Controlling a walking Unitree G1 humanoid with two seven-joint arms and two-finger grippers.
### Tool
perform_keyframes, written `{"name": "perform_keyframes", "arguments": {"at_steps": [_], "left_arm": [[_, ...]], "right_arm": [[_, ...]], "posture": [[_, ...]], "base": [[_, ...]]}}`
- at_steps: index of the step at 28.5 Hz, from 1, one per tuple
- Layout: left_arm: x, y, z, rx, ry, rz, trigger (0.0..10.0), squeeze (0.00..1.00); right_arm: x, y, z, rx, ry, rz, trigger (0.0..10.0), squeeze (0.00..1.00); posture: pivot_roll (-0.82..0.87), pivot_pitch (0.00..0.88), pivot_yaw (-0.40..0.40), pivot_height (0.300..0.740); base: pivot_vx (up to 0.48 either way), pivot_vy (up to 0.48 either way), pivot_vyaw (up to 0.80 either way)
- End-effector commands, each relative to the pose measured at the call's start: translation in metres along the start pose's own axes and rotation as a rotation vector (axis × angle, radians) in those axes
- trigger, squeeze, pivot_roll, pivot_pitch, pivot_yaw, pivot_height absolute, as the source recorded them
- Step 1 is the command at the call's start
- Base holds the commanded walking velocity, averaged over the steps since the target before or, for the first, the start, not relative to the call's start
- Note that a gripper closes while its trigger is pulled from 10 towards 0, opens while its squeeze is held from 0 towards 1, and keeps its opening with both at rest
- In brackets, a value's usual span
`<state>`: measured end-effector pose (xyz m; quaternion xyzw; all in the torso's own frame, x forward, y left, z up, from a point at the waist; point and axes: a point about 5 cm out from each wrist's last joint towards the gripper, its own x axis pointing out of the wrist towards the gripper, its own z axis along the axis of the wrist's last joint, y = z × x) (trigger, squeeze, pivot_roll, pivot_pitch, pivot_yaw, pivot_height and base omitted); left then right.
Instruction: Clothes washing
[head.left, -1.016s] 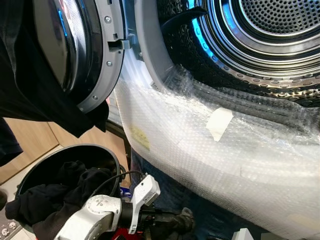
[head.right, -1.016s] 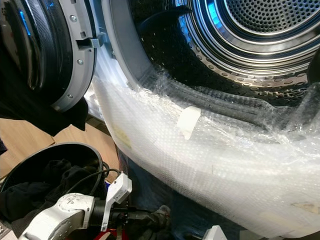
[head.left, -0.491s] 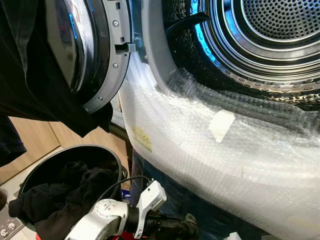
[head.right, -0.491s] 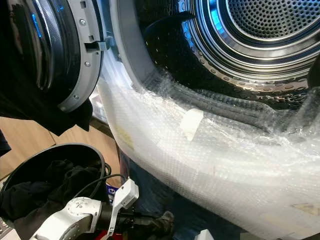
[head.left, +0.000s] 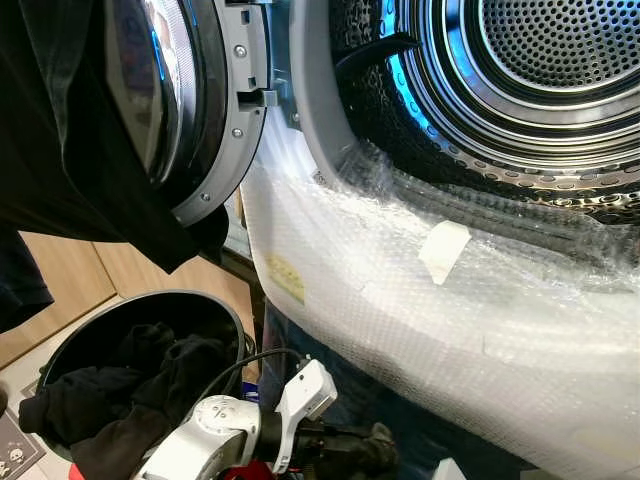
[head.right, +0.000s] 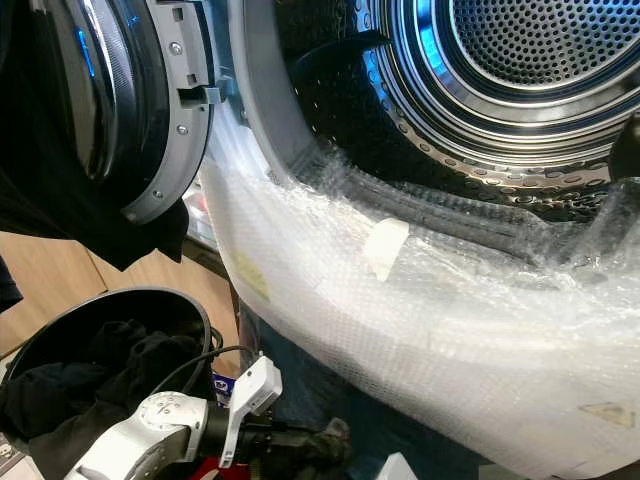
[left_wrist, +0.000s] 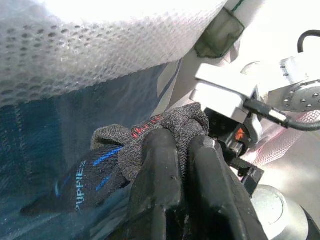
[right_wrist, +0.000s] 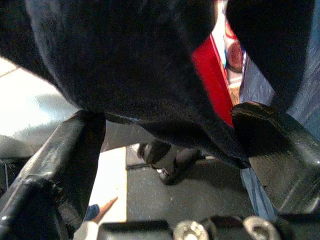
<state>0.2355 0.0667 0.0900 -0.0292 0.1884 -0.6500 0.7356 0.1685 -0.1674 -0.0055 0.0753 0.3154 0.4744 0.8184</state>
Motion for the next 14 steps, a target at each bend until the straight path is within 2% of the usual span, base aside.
{"name": "perform_keyframes", "arguments": {"at_steps": [1,4,5,7,8,11,12,14], "left_arm": [[-0.0010,0.0012,0.0023,0.023,0.006,0.005,0.0,0.00],[-0.0020,0.0014,0.0032,0.025,0.004,0.006,0.0,0.00],[-0.0023,0.0016,0.0035,0.026,0.004,0.007,0.0,0.00],[-0.0024,0.0017,0.0036,0.027,0.004,0.007,0.0,0.00],[-0.0025,0.0022,0.0036,0.029,0.006,0.009,0.0,0.00],[-0.0031,0.0032,0.0040,0.031,0.006,0.015,0.0,0.00],[-0.0034,0.0034,0.0042,0.030,0.006,0.016,0.0,0.00],[-0.0035,0.0035,0.0043,0.030,0.006,0.017,0.0,0.00]], "right_arm": [[-0.0012,0.0021,0.0028,0.022,-0.035,0.012,10.0,0.00],[-0.0012,0.0032,0.0044,0.034,-0.056,0.021,10.0,0.00],[-0.0016,0.0034,0.0037,0.035,-0.056,0.022,9.4,0.00],[-0.0018,0.0035,0.0032,0.036,-0.055,0.023,9.4,0.00],[-0.0018,0.0029,0.0022,0.039,-0.058,0.018,0.0,0.00],[-0.0019,0.0035,0.0007,0.053,-0.072,0.024,0.0,0.00],[-0.0034,0.0073,0.0014,0.067,-0.086,0.053,10.0,0.00],[-0.0045,0.0091,0.0014,0.074,-0.088,0.068,10.0,0.00]], "posture": [[0.01,0.000,-0.040,0.740],[0.01,0.000,-0.037,0.740],[0.01,0.004,-0.036,0.740],[0.01,0.004,-0.036,0.740],[0.01,0.005,-0.035,0.740],[0.01,0.012,-0.031,0.740],[0.01,0.013,-0.030,0.740],[0.01,0.013,-0.030,0.740]], "base": [[0.000,0.000,0.00],[0.000,0.000,0.00],[0.000,0.000,0.00],[0.000,0.000,0.00],[0.000,0.000,0.00],[0.000,0.000,0.00],[0.000,0.000,0.00],[0.000,0.000,0.00]]}}
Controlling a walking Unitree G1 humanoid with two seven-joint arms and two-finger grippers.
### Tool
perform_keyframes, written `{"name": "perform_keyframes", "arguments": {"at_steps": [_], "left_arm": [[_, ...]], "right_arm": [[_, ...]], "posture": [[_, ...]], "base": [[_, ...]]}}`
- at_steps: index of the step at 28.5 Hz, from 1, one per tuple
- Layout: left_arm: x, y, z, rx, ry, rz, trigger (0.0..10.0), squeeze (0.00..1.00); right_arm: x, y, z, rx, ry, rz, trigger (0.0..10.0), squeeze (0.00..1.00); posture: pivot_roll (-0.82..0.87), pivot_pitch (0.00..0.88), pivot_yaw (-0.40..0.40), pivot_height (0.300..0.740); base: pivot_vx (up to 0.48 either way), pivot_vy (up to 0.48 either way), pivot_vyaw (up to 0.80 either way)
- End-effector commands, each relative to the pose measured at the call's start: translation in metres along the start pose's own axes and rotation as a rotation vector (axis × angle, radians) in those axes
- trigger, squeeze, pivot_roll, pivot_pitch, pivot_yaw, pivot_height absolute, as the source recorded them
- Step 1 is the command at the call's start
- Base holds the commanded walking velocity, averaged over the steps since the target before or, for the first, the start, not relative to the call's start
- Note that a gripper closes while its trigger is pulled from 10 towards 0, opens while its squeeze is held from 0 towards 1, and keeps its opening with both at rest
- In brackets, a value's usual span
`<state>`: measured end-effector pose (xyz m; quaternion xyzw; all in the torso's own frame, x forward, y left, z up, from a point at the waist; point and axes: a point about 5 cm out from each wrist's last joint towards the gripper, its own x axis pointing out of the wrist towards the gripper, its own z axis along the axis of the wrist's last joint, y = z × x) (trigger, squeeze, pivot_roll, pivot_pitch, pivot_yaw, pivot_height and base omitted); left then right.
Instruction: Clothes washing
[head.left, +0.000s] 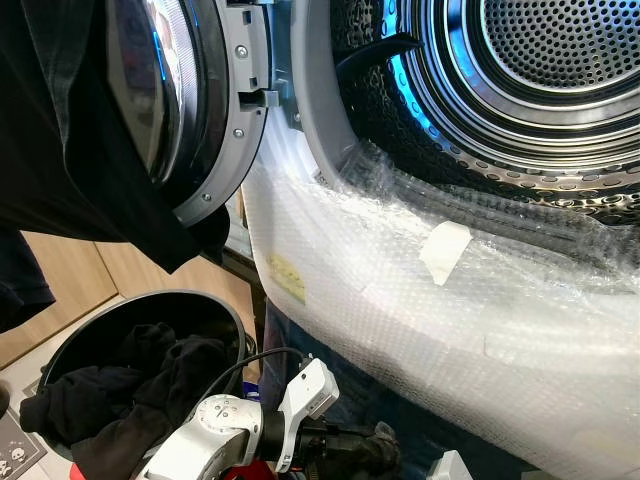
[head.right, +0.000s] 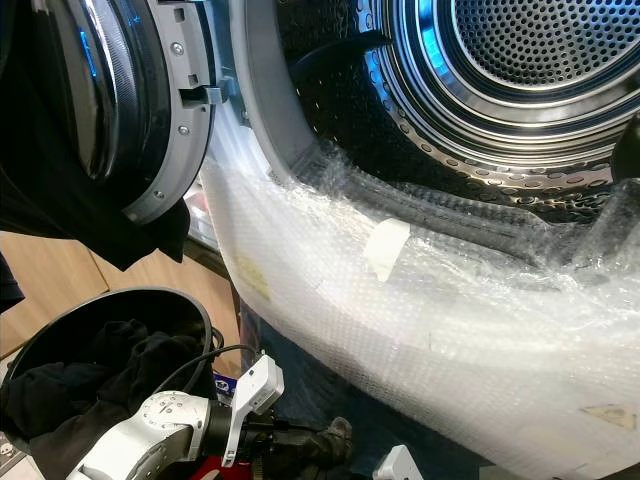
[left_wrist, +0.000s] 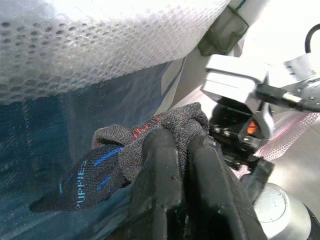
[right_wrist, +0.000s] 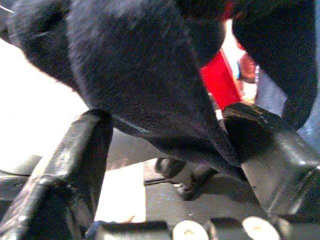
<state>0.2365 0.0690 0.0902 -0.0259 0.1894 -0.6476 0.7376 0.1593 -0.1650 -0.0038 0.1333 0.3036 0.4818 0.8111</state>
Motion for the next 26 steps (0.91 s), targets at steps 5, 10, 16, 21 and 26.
{"name": "perform_keyframes", "arguments": {"at_steps": [5,10,16,21,26], "left_arm": [[-0.001,0.003,0.004,0.029,0.002,0.012,0.0,0.00],[0.000,0.003,0.005,0.029,-0.002,0.018,0.0,0.00],[0.002,0.004,0.006,0.028,-0.008,0.029,0.0,0.00],[0.008,0.000,0.010,0.035,-0.024,-0.013,0.0,0.00],[0.014,-0.005,0.015,0.035,-0.040,-0.067,0.0,0.00]], "right_arm": [[-0.006,0.008,0.001,-0.027,0.042,0.080,10.0,0.00],[-0.007,0.012,-0.001,-0.030,0.072,0.112,10.0,0.00],[-0.003,0.010,0.002,0.048,0.037,0.078,10.0,0.00],[0.001,0.011,0.005,0.070,0.005,0.088,10.0,0.00],[0.002,0.012,0.007,0.075,-0.011,0.091,10.0,0.00]], "posture": [[0.00,0.013,-0.031,0.740],[0.00,0.016,-0.033,0.740],[0.00,0.019,-0.033,0.740],[0.00,0.019,-0.033,0.740],[0.00,0.019,-0.033,0.740]], "base": [[0.000,0.000,0.00],[0.000,0.000,0.00],[0.000,0.000,0.00],[0.000,0.000,0.00],[0.000,0.000,0.00]]}}
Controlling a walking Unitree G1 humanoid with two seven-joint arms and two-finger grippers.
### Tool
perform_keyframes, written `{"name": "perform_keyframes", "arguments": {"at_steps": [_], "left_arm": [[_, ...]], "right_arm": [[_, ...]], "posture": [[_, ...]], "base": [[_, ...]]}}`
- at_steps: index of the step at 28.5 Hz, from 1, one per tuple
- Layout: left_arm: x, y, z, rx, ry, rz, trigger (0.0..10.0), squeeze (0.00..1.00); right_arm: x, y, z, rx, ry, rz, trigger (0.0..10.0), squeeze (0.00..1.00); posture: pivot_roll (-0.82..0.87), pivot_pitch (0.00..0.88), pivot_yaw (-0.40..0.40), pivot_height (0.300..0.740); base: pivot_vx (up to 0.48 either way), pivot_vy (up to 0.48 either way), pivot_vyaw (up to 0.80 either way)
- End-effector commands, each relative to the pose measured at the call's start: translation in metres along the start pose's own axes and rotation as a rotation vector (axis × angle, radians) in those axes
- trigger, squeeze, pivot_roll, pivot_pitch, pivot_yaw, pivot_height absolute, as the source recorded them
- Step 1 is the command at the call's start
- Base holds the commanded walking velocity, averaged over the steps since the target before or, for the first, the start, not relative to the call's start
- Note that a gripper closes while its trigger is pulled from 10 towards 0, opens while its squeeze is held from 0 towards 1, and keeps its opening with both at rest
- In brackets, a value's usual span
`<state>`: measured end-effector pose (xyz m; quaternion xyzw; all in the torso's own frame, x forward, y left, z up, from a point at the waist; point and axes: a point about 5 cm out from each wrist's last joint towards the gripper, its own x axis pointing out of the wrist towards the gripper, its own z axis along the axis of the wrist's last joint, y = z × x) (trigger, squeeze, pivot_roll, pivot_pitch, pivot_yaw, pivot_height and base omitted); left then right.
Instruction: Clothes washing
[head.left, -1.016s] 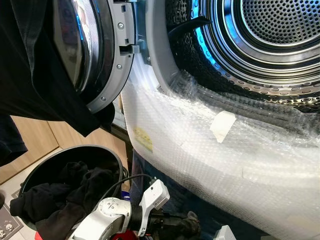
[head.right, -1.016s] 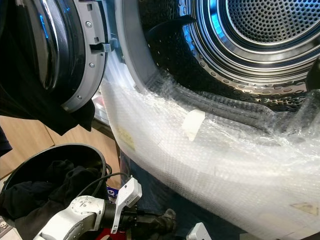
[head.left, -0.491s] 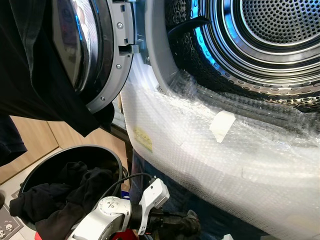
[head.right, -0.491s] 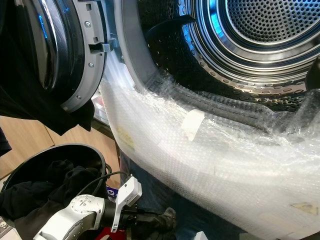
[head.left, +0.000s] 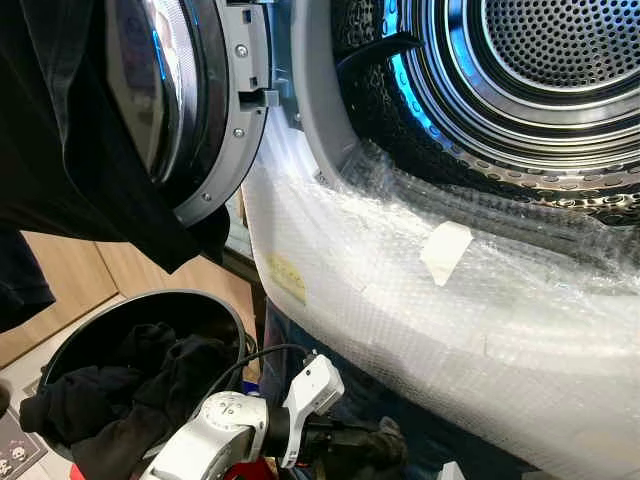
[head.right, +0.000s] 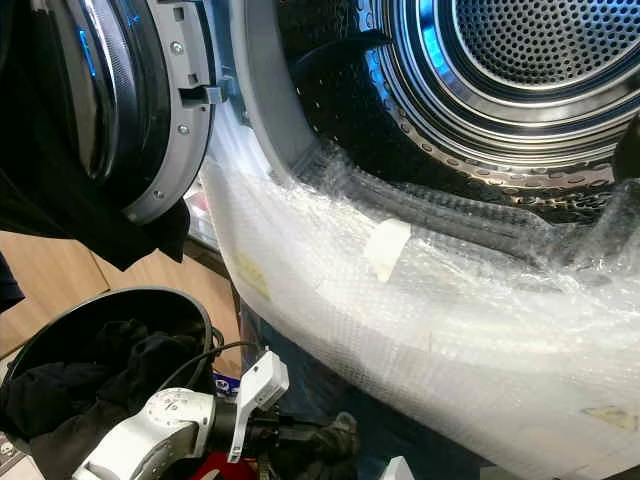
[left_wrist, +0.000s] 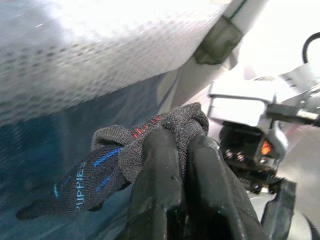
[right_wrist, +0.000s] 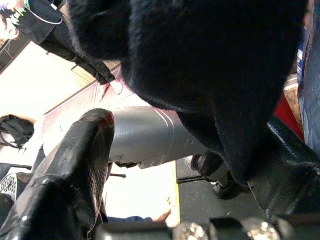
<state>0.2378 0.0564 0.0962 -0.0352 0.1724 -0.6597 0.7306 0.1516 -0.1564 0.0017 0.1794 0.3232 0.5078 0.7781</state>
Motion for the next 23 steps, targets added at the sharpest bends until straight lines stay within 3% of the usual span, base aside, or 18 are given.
{"name": "perform_keyframes", "arguments": {"at_steps": [1,16,17,18,19,23], "left_arm": [[0.005,-0.003,0.007,0.022,-0.009,-0.049,0.0,0.00],[0.015,0.004,0.014,0.019,-0.041,-0.004,0.0,0.00],[0.015,0.003,0.013,0.019,-0.040,-0.006,0.0,0.00],[0.015,0.002,0.013,0.018,-0.040,-0.008,0.0,0.00],[0.015,0.002,0.012,0.017,-0.039,-0.010,0.0,0.00],[0.014,0.002,0.012,0.017,-0.038,-0.009,0.0,0.00]], "right_arm": [[-0.001,0.000,0.008,-0.011,-0.030,-0.001,10.0,0.00],[-0.002,-0.001,0.010,0.001,-0.078,-0.022,10.0,0.00],[-0.002,-0.002,0.010,-0.004,-0.077,-0.028,9.3,0.00],[-0.002,-0.004,0.010,-0.007,-0.078,-0.044,1.4,0.00],[-0.002,-0.007,0.010,0.000,-0.082,-0.066,0.0,0.00],[-0.003,-0.009,0.010,-0.014,-0.071,-0.081,0.0,0.00]], "posture": [[0.00,0.019,-0.033,0.740],[-0.01,0.021,-0.029,0.740],[-0.01,0.019,-0.029,0.740],[-0.01,0.020,-0.029,0.740],[-0.01,0.020,-0.029,0.740],[-0.01,0.021,-0.029,0.740]], "base": [[0.000,0.000,0.00],[0.000,0.000,0.00],[0.000,0.000,0.00],[0.000,0.000,0.00],[0.000,0.000,0.00],[0.000,0.000,0.00]]}}
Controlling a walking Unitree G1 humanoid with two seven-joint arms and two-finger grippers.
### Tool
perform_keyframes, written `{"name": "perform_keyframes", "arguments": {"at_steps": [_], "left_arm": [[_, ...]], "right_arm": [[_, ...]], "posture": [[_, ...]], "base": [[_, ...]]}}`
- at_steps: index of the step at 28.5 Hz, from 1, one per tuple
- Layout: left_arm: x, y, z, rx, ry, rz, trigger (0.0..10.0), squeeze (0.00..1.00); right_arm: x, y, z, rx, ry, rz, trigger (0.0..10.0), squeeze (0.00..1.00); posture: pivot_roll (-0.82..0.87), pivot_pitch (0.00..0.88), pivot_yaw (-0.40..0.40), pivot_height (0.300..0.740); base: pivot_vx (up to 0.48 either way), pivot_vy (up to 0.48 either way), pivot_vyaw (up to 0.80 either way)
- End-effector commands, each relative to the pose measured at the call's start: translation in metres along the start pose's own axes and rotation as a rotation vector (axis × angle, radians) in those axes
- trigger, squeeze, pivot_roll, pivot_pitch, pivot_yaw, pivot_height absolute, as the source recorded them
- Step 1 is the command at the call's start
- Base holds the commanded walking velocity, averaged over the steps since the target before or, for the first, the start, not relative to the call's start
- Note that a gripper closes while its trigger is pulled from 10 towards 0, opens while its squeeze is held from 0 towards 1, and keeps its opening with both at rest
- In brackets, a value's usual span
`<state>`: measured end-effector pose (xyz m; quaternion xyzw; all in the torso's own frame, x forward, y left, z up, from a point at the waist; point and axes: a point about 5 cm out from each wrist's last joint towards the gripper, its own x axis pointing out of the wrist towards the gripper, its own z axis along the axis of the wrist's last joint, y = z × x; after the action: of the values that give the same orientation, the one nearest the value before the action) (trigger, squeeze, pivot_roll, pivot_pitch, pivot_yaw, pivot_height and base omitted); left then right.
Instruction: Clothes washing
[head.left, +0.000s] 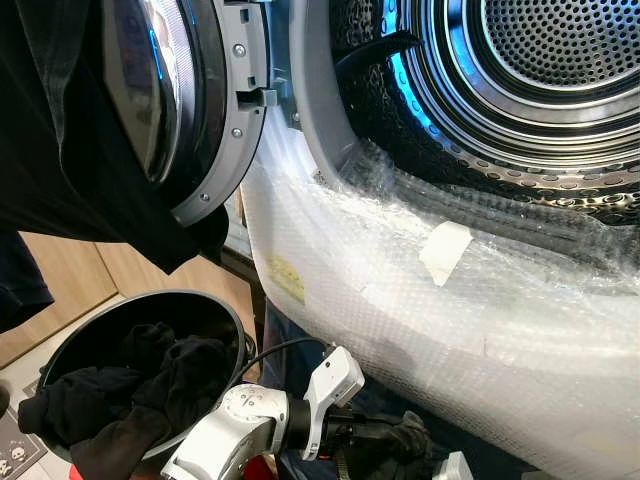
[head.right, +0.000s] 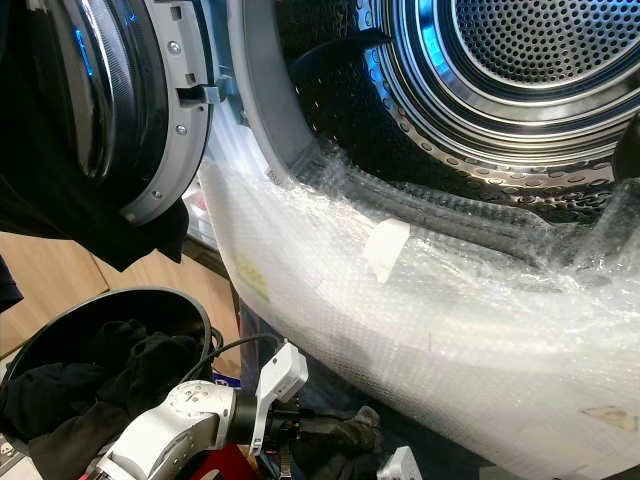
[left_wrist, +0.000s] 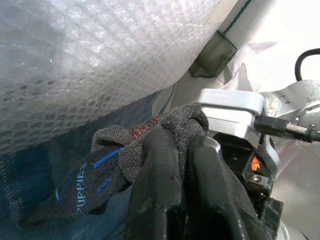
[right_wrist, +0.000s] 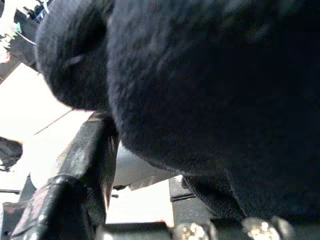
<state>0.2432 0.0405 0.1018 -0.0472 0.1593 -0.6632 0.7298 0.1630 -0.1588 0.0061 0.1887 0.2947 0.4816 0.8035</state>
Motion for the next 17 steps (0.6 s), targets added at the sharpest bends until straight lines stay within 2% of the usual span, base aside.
{"name": "perform_keyframes", "arguments": {"at_steps": [1,5,10,17], "left_arm": [[-0.0005,0.0007,0.0022,0.016,-0.002,0.003,0.0,0.00],[-0.0003,0.0006,0.0023,0.017,-0.001,0.002,0.0,0.00],[-0.0002,0.0005,0.0021,0.020,0.001,0.001,0.0,0.00],[-0.0024,0.0000,0.0009,0.018,0.006,0.001,0.0,0.00]], "right_arm": [[-0.0022,-0.0039,-0.0013,-0.012,0.010,-0.027,0.0,0.00],[-0.0011,-0.0037,0.0000,-0.010,0.003,-0.021,0.0,0.00],[0.0000,-0.0005,-0.0046,-0.035,0.049,0.017,0.0,0.00],[0.0001,-0.0062,-0.0050,-0.056,0.046,-0.036,0.0,0.00]], "posture": [[-0.01,0.021,-0.030,0.740],[-0.01,0.020,-0.030,0.740],[0.00,0.019,-0.030,0.740],[-0.01,0.023,-0.027,0.740]], "base": [[0.000,0.000,0.00],[0.000,0.000,0.00],[0.000,0.000,0.00],[0.000,0.000,0.00]]}}
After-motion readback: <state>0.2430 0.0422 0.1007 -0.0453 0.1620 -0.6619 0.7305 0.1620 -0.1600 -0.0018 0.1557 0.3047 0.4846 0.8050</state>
